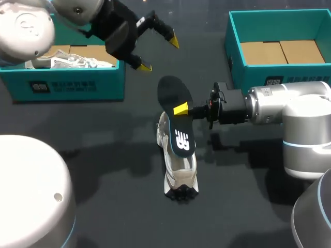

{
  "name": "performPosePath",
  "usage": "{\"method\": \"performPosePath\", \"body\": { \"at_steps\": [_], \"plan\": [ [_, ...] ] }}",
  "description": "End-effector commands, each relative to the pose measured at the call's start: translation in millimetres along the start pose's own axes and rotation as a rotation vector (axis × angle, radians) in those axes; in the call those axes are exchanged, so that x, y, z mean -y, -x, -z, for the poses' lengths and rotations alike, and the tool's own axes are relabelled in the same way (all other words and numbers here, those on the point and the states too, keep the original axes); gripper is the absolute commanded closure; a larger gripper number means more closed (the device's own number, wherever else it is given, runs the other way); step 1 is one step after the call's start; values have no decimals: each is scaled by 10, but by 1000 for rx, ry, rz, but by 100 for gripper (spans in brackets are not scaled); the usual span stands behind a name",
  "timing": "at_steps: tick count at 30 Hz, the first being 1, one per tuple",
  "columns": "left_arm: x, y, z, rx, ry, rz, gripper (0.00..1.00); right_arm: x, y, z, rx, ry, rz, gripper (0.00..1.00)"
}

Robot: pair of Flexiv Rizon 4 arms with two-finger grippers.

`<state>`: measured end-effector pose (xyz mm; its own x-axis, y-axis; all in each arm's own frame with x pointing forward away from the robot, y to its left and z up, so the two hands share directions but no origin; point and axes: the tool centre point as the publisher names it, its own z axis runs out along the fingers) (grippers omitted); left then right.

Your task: Take the shoe out of the shoebox, open the shoe tongue, remove and reinsert the insole, then place the shoe into the shoebox

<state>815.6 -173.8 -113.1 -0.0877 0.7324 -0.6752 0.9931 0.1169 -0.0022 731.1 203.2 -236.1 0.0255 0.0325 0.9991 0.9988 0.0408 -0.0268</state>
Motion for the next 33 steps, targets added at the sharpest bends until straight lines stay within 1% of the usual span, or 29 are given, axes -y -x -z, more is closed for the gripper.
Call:
{"method": "performPosePath", "body": {
  "at_steps": [1,12,16,27,33],
  "plan": [
    [-111,142,-120,-546,0,11,0,10,2,-7,2,2,-1,100],
    [-200,231,-219,-674,22,17,0,10,2,-7,2,2,-1,100],
    [-228,229,-268,-711,31,26,0,10,2,-7,2,2,-1,100],
    [-229,154,-352,-758,17,48,0,10,2,-7,2,2,-1,100],
    [-151,151,-395,-766,-19,31,0,10,2,-7,2,2,-1,100]
  ]
}}
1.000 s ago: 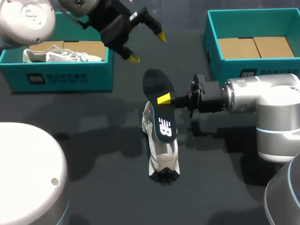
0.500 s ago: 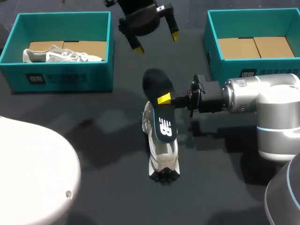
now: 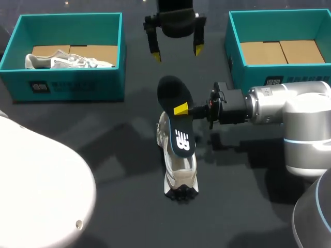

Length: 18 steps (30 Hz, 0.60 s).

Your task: Take the shoe out of the shoebox, open the shoe tongue, remove and reinsert the insole, then place the shoe into the shoebox

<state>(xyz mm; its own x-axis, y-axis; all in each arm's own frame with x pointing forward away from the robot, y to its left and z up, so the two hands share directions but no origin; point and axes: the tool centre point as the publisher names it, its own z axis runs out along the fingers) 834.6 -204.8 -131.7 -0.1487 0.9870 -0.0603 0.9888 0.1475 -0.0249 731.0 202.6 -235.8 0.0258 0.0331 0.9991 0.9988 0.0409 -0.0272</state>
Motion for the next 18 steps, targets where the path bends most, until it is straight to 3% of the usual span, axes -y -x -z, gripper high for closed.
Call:
{"method": "performPosePath", "body": {
  "at_steps": [1,13,18],
  "plan": [
    [16,47,-3,-84,-10,-14,0,8,5,-13,1,2,0,100],
    [162,25,-43,-84,-25,-76,0,8,5,-13,1,2,0,100],
    [196,-103,-91,-3,-13,-92,0,8,5,-13,1,2,0,100]
  ]
}}
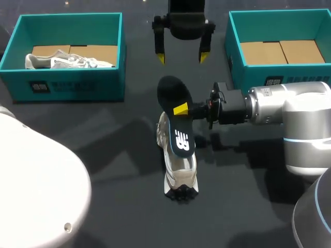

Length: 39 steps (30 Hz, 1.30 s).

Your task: Take the shoe out of the shoebox, open the shoe tongue, remove and reinsert the insole, then place the shoe into the shoebox

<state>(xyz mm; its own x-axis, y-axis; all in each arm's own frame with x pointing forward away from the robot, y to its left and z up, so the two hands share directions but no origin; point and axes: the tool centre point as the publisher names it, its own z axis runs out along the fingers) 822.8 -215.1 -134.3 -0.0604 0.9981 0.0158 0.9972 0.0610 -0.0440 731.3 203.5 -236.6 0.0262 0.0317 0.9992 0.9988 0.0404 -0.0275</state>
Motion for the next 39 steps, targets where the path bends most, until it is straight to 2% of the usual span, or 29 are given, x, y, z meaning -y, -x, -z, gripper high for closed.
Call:
{"method": "performPosePath", "body": {
  "at_steps": [1,5,13,22,38,39],
  "plan": [
    [85,-205,-91,89,11,-8,0,12,-3,-3,3,1,0,100],
    [123,-325,-142,175,5,-4,0,12,-3,-3,3,1,0,100],
    [250,-715,-98,485,-16,-10,0,12,-3,-3,3,1,0,100],
    [324,-941,-112,754,-76,15,0,12,-3,-3,3,1,0,100],
    [320,-962,-120,769,-74,21,0,12,-3,-3,3,1,0,100],
    [331,-981,-146,793,-46,25,0,12,-3,-3,3,1,0,100]
  ]
}}
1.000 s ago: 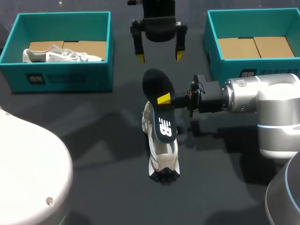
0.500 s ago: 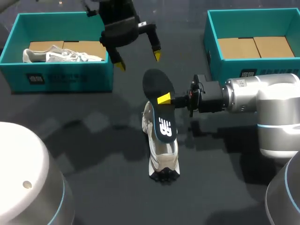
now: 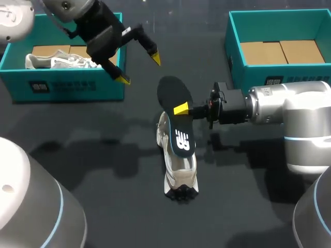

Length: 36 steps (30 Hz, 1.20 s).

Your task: Take the shoe out of the shoebox, open the shoe tongue, remove and reinsert the insole, then place the shoe into the shoebox

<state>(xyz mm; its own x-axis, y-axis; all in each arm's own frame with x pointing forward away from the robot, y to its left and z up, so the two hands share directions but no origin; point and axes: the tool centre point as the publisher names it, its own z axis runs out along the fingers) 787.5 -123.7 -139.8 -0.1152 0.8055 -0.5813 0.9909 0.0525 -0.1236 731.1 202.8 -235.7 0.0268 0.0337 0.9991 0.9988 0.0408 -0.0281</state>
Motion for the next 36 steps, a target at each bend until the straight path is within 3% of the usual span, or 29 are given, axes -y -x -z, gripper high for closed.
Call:
{"method": "performPosePath", "body": {
  "at_steps": [1,5,7,19,28,30,33,36],
  "plan": [
    [33,-108,-22,181,18,10,0,10,6,-10,1,2,1,100],
    [87,-221,-5,278,32,-15,0,10,6,-10,1,2,1,100],
    [117,-278,-28,317,76,-34,0,10,6,-10,1,2,1,100],
    [125,-309,-58,297,92,-39,0,10,6,-10,1,2,1,100],
    [175,-430,-444,455,61,-9,0,45,-59,-52,-37,0,7,100],
    [170,-443,-502,493,68,1,0,62,-85,-46,-54,3,6,100],
    [180,-449,-562,554,11,-19,0,85,-133,-43,-91,-4,1,100],
    [180,-449,-562,554,11,-19,0,95,-155,-44,-56,10,-6,100]
  ]
}}
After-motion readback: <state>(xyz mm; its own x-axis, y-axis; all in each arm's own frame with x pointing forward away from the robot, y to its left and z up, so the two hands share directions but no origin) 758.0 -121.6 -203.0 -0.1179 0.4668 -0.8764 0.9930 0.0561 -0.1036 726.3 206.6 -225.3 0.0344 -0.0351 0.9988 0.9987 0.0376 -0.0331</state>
